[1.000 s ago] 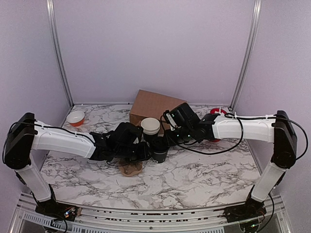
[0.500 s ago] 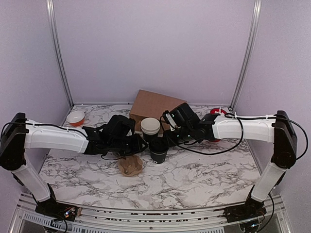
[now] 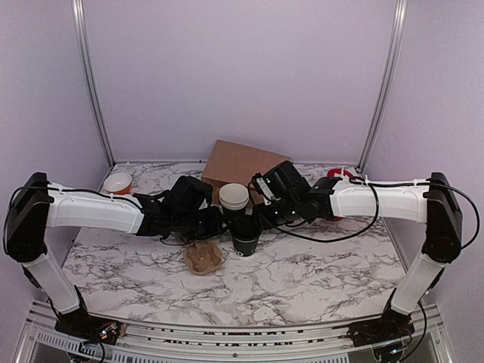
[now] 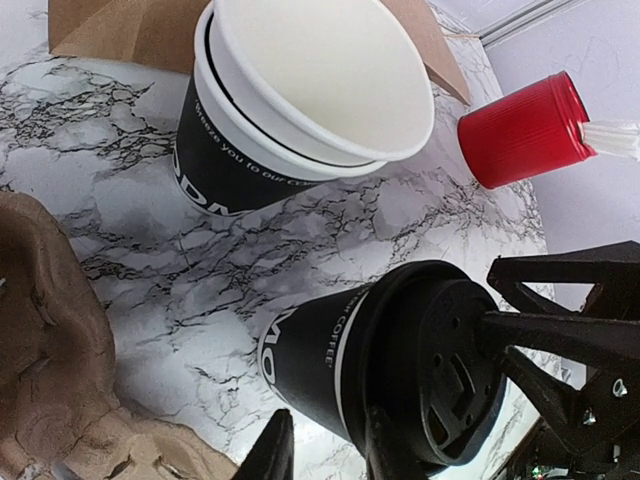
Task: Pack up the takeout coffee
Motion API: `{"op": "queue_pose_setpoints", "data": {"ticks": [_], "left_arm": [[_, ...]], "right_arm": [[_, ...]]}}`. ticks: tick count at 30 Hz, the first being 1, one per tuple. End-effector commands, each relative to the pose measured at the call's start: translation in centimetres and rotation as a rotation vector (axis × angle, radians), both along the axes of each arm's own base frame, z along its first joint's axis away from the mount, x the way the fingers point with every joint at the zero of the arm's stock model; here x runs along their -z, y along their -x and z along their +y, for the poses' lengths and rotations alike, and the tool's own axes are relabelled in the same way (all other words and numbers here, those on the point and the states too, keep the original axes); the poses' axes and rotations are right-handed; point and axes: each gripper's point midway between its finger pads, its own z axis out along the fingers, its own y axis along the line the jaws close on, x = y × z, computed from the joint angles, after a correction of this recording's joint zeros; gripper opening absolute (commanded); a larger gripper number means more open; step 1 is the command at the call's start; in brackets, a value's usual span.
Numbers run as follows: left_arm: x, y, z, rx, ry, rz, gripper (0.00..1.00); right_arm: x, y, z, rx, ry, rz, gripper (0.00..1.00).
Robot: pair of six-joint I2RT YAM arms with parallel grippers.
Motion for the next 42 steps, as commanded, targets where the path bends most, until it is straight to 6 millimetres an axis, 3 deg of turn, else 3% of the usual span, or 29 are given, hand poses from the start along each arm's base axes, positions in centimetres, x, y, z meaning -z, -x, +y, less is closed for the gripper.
{"op": "queue_pose_setpoints", "data": {"ticks": [1, 14, 25, 35, 42], "left_arm": [[-0.4, -0.2, -0.7, 0.022, 0.009, -0.006, 0.27], [2.3, 0.6, -1.0, 0.037, -0.003, 0.057, 0.26], [5.5, 2.3, -0.7, 0.039, -0.059, 0.105, 0.18], [3.6, 2.7, -0.8, 0.036, -0.025, 0.079, 0.18], [3.0, 3.3, -1.3, 0.047, -0.015, 0.072, 0.18]], "right_arm": [[-1.5, 0.5, 0.4, -0.019, -0.004, -0.011, 0.37], [-0.8, 0.7, 0.4, -0.023, 0.003, 0.002, 0.36], [0.0, 0.8, 0.5, -0.024, 0.006, 0.016, 0.36], [-2.2, 0.6, 0.7, -0.027, -0.023, -0.017, 0.37], [-1.2, 0.7, 0.7, -0.027, -0.013, -0.001, 0.36]]}}
